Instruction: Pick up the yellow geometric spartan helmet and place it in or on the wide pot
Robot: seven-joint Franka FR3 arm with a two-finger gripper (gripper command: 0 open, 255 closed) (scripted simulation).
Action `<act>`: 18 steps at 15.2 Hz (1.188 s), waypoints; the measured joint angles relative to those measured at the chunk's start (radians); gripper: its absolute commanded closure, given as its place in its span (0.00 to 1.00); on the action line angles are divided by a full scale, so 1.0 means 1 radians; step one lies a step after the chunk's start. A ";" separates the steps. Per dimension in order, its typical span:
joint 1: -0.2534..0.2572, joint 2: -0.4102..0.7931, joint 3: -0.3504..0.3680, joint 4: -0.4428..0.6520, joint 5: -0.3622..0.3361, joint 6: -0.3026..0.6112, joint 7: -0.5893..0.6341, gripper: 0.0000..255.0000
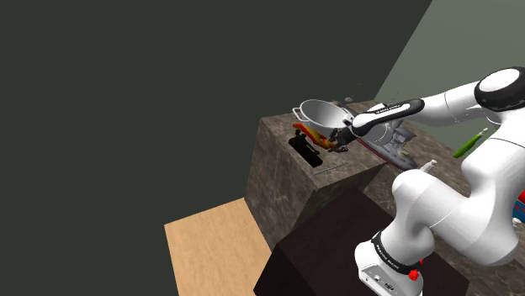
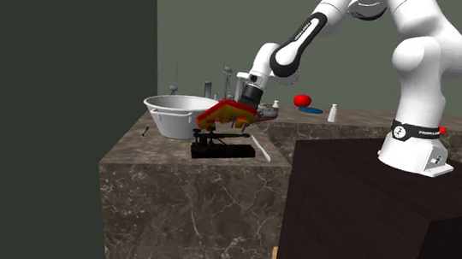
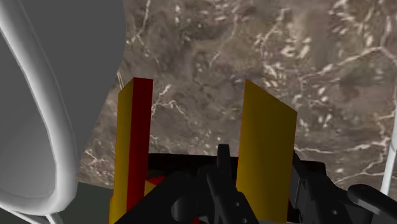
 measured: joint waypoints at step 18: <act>-0.263 0.163 0.314 -0.022 0.128 -0.184 -0.023 1.00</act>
